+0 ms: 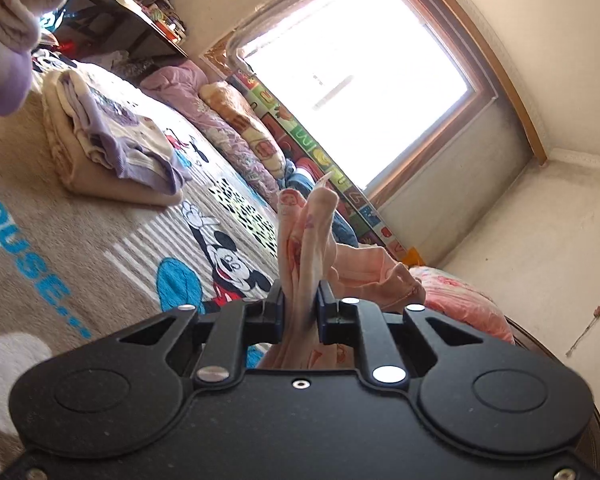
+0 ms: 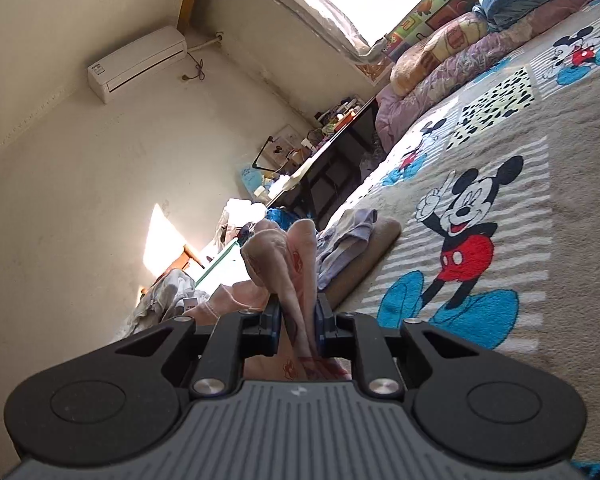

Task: Fold clothes
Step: 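Lift the folded garment with both grippers and carry it to the clothes stack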

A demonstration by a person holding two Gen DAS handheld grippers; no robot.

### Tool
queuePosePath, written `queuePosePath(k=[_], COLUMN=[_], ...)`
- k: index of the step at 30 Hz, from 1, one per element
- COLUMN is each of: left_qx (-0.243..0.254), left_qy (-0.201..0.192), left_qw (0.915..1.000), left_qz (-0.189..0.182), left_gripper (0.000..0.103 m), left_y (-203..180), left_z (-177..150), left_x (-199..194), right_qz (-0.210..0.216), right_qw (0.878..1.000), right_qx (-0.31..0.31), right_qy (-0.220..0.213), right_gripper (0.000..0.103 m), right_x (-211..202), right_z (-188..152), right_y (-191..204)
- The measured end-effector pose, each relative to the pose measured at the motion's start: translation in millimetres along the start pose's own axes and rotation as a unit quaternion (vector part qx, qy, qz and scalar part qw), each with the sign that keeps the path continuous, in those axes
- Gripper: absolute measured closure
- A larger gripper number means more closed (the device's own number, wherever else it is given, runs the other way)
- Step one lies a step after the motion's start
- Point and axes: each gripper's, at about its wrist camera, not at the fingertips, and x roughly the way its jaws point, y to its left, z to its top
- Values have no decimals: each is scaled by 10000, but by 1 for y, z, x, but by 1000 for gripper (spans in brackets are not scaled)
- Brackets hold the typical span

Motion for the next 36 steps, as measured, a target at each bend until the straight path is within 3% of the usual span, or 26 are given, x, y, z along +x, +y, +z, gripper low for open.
queuePosePath(k=[4, 11, 21, 27, 36], left_qx=[1, -17, -364, -646, -969], left_qy=[-626, -1575, -2111, -2109, -1947], left_qw=[9979, 9869, 9730, 9691, 9623], left_qz=[182, 363, 862, 1104, 1635], left_gripper=[90, 90, 90, 90, 91], left_y=[-2, -9, 13, 38, 75], left_z=[43, 127, 238, 272, 281], left_x=[-43, -113, -161, -161, -149], right_qz=[595, 1593, 2412, 2419, 2019], right_qw=[9975, 9832, 9615, 9577, 9607], right_qx=[-234, -495, -393, -96, 80], right_qy=[304, 743, 1254, 1557, 1904], right_gripper=[84, 84, 84, 84, 85], right_x=[46, 125, 242, 304, 371], right_z=[15, 47, 77, 82, 67], right_y=[50, 145, 251, 263, 242])
